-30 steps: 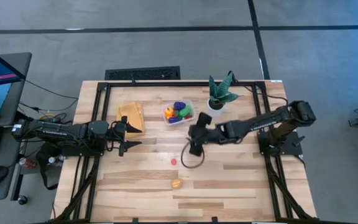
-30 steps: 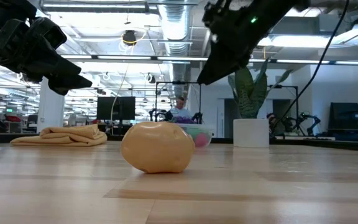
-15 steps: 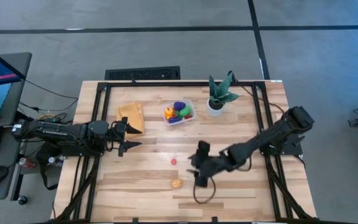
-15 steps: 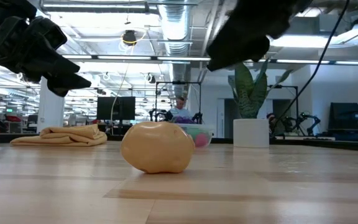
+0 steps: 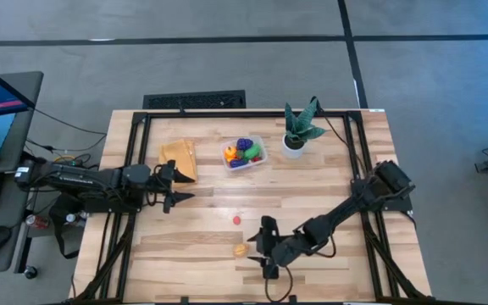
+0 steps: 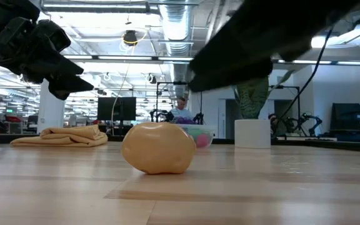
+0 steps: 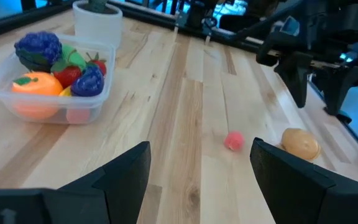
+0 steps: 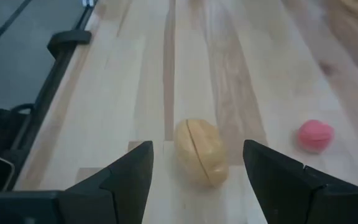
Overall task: Pick and placing Produce into tupperware
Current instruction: Put the potato into the transparent bin
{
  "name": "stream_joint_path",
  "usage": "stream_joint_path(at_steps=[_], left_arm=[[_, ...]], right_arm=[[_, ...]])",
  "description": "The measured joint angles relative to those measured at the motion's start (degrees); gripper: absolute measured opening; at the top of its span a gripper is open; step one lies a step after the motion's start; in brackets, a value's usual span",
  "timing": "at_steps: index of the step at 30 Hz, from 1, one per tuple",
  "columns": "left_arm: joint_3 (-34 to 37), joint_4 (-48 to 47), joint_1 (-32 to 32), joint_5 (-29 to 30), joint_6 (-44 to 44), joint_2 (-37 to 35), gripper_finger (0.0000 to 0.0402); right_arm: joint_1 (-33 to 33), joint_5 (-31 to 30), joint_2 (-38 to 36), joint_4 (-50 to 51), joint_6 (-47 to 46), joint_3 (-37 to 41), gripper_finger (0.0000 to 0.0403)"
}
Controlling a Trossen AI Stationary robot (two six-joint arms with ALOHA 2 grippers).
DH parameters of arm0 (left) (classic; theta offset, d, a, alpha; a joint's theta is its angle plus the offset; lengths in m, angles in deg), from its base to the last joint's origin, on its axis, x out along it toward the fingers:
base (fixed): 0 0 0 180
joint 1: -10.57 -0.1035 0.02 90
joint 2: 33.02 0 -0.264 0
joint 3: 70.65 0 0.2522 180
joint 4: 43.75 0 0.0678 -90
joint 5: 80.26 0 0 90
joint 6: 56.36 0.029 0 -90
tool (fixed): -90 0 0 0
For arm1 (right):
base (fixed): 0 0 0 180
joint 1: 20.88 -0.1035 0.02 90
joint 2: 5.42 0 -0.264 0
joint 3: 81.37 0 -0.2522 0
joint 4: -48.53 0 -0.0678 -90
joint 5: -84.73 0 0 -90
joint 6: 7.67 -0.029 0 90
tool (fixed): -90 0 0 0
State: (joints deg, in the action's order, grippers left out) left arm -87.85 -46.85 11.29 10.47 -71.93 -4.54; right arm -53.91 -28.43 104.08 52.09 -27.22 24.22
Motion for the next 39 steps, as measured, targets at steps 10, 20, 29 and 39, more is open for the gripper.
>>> stream_joint_path(at_steps=[10, 20, 29, 39], left_arm=[[0.0, 6.2, 0.0, 0.0, 0.0, 7.1, 0.0265], [0.0, 14.1, 0.0, 0.0, 0.4, 15.8, 0.0265], [0.0, 20.4, 0.0, -0.1, 0.7, 22.8, 0.0265], [0.0, 23.7, 0.0, -0.1, 1.3, 25.6, 0.0265]], right_arm=[[0.3, 0.0, 5.2, -6.3, 0.1, 0.0, 0.0244], [1.4, -0.1, 5.3, -7.1, -0.1, 0.0, 0.0244], [2.4, 0.9, 6.2, -8.6, -1.0, -0.1, 0.0244], [2.2, 1.1, 6.2, -9.0, -1.0, 0.0, 0.0244]])
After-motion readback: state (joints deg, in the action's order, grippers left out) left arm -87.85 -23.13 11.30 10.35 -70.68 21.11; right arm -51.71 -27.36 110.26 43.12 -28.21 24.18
